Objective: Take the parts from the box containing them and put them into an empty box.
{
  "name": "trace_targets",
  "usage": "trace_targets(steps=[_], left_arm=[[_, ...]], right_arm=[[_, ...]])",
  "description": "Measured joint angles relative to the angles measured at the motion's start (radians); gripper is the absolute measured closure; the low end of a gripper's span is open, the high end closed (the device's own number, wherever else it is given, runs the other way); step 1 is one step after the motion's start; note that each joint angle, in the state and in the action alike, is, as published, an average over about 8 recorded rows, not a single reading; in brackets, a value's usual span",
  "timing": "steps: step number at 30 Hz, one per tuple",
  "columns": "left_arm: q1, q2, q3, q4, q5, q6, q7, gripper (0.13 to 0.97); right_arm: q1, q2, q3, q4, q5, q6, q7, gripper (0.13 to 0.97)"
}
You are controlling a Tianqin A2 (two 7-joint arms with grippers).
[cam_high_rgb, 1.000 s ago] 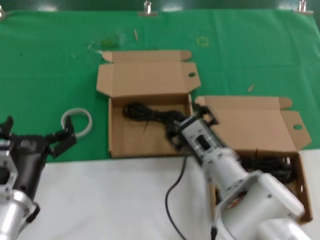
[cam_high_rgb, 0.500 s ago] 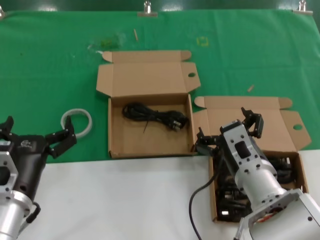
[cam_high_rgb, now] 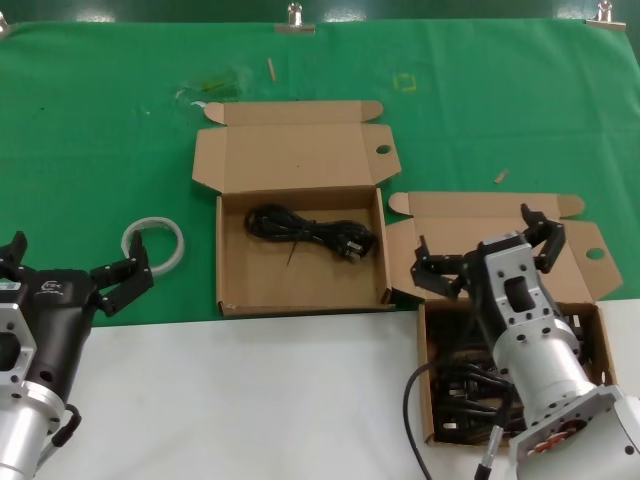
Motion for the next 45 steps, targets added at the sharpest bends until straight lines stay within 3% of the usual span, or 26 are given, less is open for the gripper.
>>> trace_targets(steps=[10, 45], left_arm=[[0.0, 0.0, 0.0, 0.0, 0.0, 0.0, 0.0, 0.132], [0.0, 0.0, 0.0, 0.0, 0.0, 0.0, 0.0, 0.132]], right_arm=[[-0.026, 0.0, 0.045, 0.003, -0.127, -0.067, 0.182, 0.129], [-0.119, 0.0, 0.205, 0.011, -0.572, -0.299, 0.82, 0.129]])
